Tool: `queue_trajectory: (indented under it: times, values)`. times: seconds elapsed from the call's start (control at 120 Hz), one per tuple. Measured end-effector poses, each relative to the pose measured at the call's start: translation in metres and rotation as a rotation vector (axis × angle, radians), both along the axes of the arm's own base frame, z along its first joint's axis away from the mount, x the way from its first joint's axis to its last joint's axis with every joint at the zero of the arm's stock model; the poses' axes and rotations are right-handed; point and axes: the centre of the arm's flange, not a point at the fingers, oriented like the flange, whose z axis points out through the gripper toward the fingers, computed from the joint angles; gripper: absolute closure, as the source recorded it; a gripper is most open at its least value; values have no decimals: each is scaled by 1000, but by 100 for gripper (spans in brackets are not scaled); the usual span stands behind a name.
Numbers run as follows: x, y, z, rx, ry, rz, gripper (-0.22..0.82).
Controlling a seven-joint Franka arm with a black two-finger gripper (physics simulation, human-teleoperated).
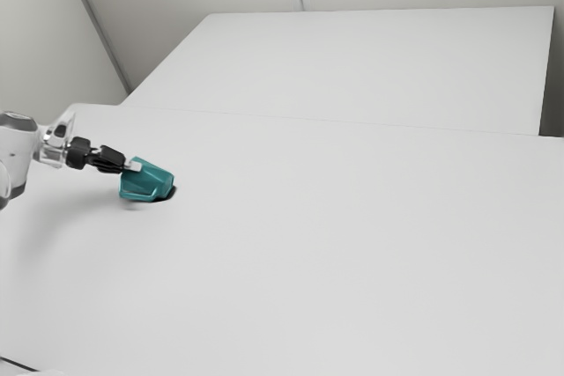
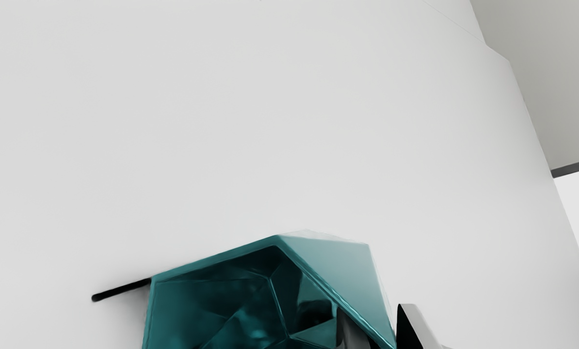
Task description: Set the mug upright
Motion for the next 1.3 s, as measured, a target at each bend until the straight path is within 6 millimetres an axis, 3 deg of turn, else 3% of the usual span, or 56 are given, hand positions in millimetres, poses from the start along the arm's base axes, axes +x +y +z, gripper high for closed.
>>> queue_trajectory:
  times: [0.133, 0.267, 0.417, 0.558, 0.658, 0.958, 1.3]
  values:
    - [7, -9, 8, 0, -17, -18, 74]
    - [18, -28, 36, 27, -52, -53, 76]
    - [31, -61, 70, 115, -46, -144, 78]
    - [38, -108, 106, 265, -3, -271, 78]
    - [36, -140, 123, 363, 35, -329, 79]
    - [20, -216, 145, 607, 124, -401, 79]
    - [-9, -271, 164, 821, 199, -378, 79]
